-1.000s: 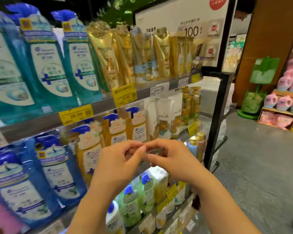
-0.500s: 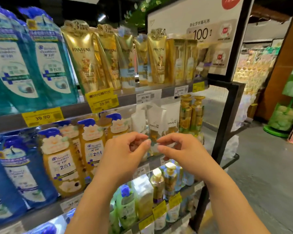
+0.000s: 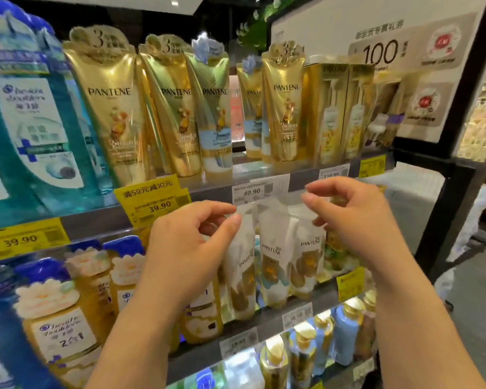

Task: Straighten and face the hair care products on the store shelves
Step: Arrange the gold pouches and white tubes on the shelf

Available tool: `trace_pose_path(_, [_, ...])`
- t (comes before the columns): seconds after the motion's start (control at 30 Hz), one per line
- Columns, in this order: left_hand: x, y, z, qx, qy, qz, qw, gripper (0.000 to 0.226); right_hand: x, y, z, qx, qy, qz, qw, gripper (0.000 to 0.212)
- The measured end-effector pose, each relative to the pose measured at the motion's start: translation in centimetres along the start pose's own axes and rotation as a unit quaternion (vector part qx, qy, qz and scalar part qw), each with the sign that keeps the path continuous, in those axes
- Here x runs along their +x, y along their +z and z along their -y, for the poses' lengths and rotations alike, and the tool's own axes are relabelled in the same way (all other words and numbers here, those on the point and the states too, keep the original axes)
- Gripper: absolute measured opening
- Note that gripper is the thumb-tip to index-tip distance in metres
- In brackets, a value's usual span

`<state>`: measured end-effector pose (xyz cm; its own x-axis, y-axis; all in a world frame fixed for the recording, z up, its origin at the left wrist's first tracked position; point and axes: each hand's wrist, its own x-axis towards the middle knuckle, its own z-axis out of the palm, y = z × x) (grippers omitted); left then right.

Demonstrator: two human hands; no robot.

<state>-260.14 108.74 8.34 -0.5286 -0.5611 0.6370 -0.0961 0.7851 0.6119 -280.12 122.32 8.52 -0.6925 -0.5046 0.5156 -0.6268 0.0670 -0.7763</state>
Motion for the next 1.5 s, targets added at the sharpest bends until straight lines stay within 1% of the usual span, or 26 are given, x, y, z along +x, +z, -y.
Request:
trace_pose_path(0.07, [1.7,-0.3,-0.5,0.025,0.013,-0.032,0.999,0.015,2.8,0.5,0.7,-0.073,-0.058,-0.043,0.995,0.009])
trace_pose_path(0.13, [3.5,-0.6,-1.1,0.056,0.032,-0.071,0.995,0.016,5.4,1.0,1.6,-0.141,-0.128,-0.085,0.978,0.015])
trace_pose_path(0.2, [5.3,-0.9,-1.9,0.096,0.053,-0.121,0.987,0.019,8.1,1.4,2.4,-0.164,-0.179,-0.111,0.964,0.025])
trace_pose_path(0.27, [7.3,-1.1,-2.9,0.129,0.071,-0.166,0.975,0.018,10.7,1.3,3.3,-0.170,-0.208,-0.117,0.956,0.032])
trace_pose_path(0.33, [9.5,-1.1,-3.9,0.160,0.099,-0.199,0.962,0.013,13.3,0.8,4.5,-0.160,-0.230,-0.112,0.953,0.037])
trace_pose_path(0.4, [11.7,-1.1,-4.7,0.195,0.130,-0.223,0.946,0.012,15.7,0.2,5.9,-0.161,-0.263,-0.111,0.945,0.035])
trace_pose_path(0.53, [15.2,-0.9,-5.6,0.280,0.160,-0.243,0.915,0.020,19.9,-0.7,8.5,-0.202,-0.312,-0.095,0.923,0.033])
trace_pose_path(0.6, [16.6,-1.2,-5.9,0.311,0.140,-0.253,0.905,0.028,21.4,-0.8,9.4,-0.222,-0.322,-0.074,0.917,0.041])
trace_pose_path(0.67, [17.8,-1.8,-5.9,0.338,0.099,-0.262,0.899,0.039,22.5,-0.9,10.1,-0.227,-0.314,-0.034,0.921,0.055])
trace_pose_path(0.73, [18.6,-2.4,-5.8,0.347,0.055,-0.255,0.901,0.047,23.2,-0.9,10.5,-0.255,-0.301,0.008,0.919,0.063])
trace_pose_path(0.8, [19.0,-2.7,-5.7,0.358,0.034,-0.239,0.902,0.049,23.6,-1.2,10.9,-0.303,-0.301,0.033,0.904,0.056])
trace_pose_path(0.87, [19.2,-2.8,-5.8,0.374,0.040,-0.231,0.897,0.045,23.9,-1.5,11.6,-0.340,-0.307,0.056,0.887,0.047])
trace_pose_path(0.93, [19.2,-2.9,-6.1,0.378,0.055,-0.234,0.894,0.038,24.0,-1.9,12.2,-0.358,-0.317,0.077,0.875,0.042])
trace_pose_path(1.0, [19.1,-3.0,-6.4,0.380,0.064,-0.231,0.894,0.031,23.9,-2.4,12.6,-0.354,-0.323,0.096,0.872,0.038])
trace_pose_path(1.1, [19.2,-2.9,-6.7,0.370,0.060,-0.210,0.903,0.029,23.8,-3.2,12.6,-0.329,-0.327,0.112,0.879,0.027])
trace_pose_path(1.2, [19.7,-2.7,-6.9,0.359,0.044,-0.195,0.912,0.034,23.8,-4.0,12.4,-0.274,-0.314,0.126,0.901,0.014])
trace_pose_path(1.3, [20.2,-2.5,-7.1,0.397,0.019,-0.181,0.899,0.032,23.8,-5.0,12.2,-0.226,-0.307,0.145,0.913,0.008])
trace_pose_path(1.43, [20.8,-2.8,-7.5,0.456,0.017,-0.168,0.874,0.022,22.9,-6.3,12.1,-0.169,-0.311,0.173,0.919,0.009])
trace_pose_path(1.5, [21.1,-3.0,-7.5,0.474,0.016,-0.155,0.867,0.017,22.5,-6.6,11.8,-0.152,-0.324,0.159,0.920,0.008])
